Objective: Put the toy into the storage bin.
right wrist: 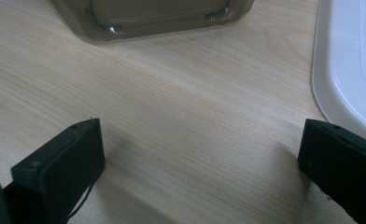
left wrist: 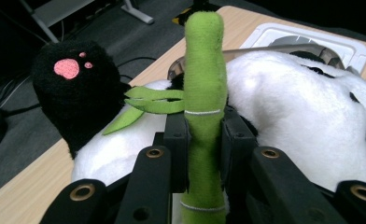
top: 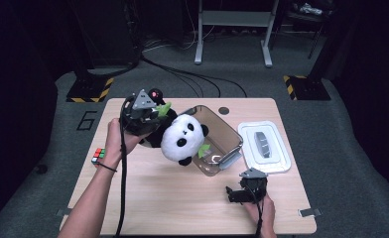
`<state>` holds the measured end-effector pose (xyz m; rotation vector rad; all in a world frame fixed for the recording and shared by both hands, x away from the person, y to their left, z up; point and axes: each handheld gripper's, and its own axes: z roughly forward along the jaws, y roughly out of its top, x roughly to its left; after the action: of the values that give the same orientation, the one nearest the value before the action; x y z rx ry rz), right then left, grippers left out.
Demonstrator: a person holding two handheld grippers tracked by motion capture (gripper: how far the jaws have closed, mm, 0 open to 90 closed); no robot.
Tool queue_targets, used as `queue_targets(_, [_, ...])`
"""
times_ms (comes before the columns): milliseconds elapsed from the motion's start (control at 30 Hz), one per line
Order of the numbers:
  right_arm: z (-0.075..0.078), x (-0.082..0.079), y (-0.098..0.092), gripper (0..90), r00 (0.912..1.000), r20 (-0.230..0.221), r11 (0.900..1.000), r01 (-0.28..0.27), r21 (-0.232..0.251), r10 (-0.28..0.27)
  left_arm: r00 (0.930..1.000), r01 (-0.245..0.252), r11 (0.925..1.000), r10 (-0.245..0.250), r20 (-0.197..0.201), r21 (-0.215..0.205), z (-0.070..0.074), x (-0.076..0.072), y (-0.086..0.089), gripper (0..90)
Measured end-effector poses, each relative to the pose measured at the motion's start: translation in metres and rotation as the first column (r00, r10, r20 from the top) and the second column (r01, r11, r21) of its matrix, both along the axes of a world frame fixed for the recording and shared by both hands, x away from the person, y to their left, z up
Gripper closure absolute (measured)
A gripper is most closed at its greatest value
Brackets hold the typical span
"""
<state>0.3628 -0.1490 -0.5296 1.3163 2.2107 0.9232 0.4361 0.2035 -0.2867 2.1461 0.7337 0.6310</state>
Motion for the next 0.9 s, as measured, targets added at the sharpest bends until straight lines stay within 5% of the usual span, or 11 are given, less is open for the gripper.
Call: queue_targets(900, [0.0,0.0,0.0,0.0,1.0,0.002,1.0,-0.005,-0.004,0.005,0.9928,0.117,0.9924,-0.118,-0.021,-0.039,0.004,0.04,-0.042,76.3])
